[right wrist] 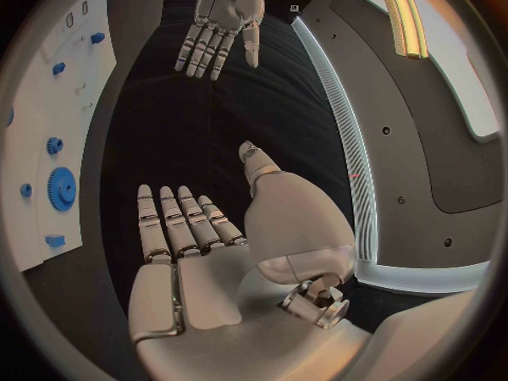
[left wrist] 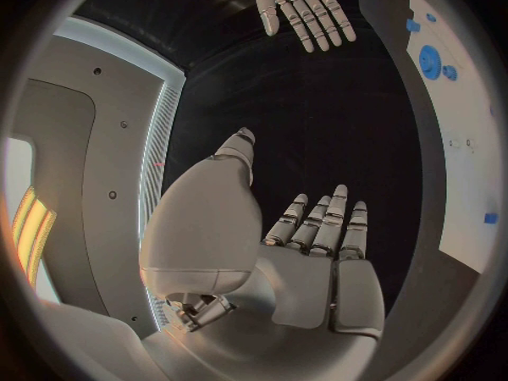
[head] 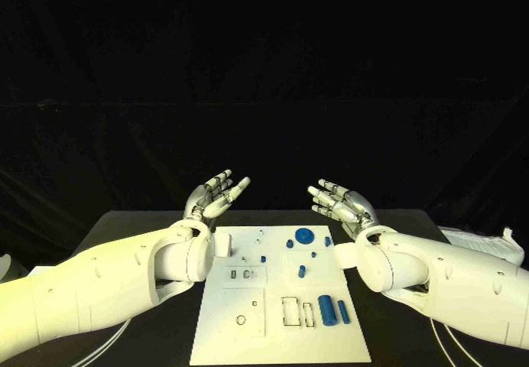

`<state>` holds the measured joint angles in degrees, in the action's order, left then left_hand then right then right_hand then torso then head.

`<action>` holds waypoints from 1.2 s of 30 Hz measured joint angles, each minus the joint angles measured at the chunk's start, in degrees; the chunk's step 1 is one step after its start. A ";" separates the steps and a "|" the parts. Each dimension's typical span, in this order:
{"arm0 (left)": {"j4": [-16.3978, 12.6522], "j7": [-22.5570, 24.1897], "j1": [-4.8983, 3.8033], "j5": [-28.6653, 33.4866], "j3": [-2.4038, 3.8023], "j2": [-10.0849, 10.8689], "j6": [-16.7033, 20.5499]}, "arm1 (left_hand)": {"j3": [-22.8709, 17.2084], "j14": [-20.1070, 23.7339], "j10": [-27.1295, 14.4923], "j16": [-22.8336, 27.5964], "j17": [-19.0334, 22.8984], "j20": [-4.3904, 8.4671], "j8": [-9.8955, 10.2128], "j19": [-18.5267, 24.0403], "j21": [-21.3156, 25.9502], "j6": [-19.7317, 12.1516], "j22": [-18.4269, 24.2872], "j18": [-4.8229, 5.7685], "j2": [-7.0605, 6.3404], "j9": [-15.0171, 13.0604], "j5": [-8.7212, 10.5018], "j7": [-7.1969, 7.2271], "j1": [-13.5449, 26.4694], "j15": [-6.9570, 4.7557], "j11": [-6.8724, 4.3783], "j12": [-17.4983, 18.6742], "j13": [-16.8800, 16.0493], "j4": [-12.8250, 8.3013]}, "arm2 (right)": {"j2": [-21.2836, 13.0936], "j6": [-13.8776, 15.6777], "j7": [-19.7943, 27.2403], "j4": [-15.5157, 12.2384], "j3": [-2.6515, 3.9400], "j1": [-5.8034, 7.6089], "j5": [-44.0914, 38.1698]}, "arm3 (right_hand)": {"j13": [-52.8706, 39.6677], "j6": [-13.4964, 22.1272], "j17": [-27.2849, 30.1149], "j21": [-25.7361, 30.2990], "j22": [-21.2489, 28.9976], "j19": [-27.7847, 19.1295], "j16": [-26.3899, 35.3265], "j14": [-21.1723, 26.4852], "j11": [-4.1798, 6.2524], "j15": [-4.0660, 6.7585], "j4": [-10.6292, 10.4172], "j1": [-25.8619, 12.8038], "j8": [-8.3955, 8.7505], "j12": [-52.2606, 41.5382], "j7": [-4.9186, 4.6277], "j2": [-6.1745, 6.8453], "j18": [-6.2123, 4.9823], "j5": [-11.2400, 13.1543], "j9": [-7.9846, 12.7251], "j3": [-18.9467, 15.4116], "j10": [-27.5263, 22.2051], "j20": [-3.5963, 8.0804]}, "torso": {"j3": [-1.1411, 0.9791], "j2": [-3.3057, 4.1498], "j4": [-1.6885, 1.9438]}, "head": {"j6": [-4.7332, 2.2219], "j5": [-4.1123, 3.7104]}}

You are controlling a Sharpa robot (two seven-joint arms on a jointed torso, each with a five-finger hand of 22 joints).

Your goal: Assemble the parts on the task board

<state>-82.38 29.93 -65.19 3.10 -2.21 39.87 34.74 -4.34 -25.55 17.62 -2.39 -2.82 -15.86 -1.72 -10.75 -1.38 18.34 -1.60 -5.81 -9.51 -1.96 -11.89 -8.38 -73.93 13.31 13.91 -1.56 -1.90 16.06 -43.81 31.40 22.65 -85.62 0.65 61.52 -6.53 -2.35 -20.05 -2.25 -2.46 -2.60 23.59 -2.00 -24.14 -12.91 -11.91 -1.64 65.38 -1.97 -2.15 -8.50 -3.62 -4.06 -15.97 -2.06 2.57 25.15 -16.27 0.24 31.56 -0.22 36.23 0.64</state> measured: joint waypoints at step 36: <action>-13.86 -1.62 -0.28 0.55 -0.02 11.19 -11.55 | -5.60 -48.68 47.48 -13.39 -9.86 6.26 -4.66 -50.69 -18.37 39.30 -6.67 -4.05 5.81 -1.85 0.42 -2.66 -6.18 -9.99 -6.68 -5.21 -2.06 -5.15 | -1.66 -10.00 -13.36 6.02 1.02 5.97 -59.10 | -1.27 -39.48 -4.38 -15.60 -4.92 39.66 -7.32 -51.93 6.52 9.05 12.47 11.72 -2.22 -1.99 -1.21 3.67 -5.68 4.23 -1.84 9.80 42.60 7.55 | 0.14 5.36 2.21 | -0.97 -3.48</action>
<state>-96.24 28.31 -65.46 3.65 -2.23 51.06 23.19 -9.95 -74.22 65.10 -15.78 -12.68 -9.61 -6.38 -61.44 -19.75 57.65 -8.27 -9.86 -3.70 -3.81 -11.47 -11.04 -80.11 3.32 7.23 -6.77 -3.96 10.90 -45.47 21.41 9.29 -79.60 1.68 67.49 -65.63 -3.62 -59.53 -6.63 -18.06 -7.52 63.25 -9.32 -76.07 -6.39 -2.87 10.83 77.10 -4.19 -4.15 -9.71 0.05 -9.74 -11.74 -3.90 12.37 67.75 -8.72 0.37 36.92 1.99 35.27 -2.84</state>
